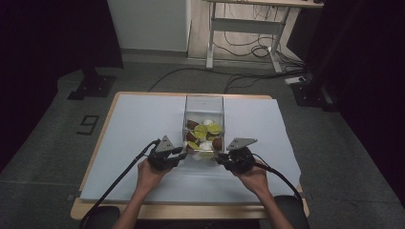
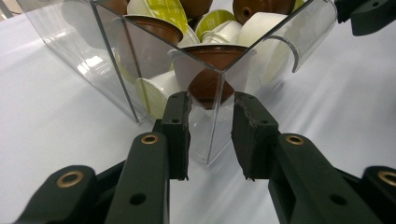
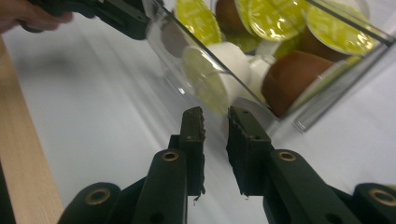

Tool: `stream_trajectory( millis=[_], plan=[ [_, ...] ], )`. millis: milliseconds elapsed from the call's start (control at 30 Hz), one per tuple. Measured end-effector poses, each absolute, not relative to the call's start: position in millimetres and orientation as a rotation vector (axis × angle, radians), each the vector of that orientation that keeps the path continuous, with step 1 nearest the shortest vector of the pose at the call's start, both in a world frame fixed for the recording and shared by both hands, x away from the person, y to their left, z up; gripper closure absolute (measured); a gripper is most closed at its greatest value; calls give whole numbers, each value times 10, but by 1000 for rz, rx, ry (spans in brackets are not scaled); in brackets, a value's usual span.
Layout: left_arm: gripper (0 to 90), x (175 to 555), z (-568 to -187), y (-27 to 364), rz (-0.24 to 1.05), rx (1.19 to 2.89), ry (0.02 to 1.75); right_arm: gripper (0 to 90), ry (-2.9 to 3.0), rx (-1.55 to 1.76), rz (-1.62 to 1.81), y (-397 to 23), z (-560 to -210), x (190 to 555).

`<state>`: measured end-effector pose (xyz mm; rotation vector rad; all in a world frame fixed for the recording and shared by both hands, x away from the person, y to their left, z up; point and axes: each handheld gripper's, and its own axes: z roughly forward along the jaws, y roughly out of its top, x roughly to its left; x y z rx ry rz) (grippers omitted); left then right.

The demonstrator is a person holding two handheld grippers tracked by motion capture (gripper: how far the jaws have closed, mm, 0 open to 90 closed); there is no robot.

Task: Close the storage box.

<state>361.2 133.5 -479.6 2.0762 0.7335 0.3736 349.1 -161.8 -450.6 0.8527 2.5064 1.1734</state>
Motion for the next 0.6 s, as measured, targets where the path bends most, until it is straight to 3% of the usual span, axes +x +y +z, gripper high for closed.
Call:
stream_trajectory(
  millis=[467,600],
  plan=[
    [647,3613,-4797,1339,368,2075,740,788,2524,801,1182,-1442,-4487,3573],
    [580,3604,-4799,1345,364,2096,743,788,2522,783,1163,-1424,-4481,3570]
  ],
)
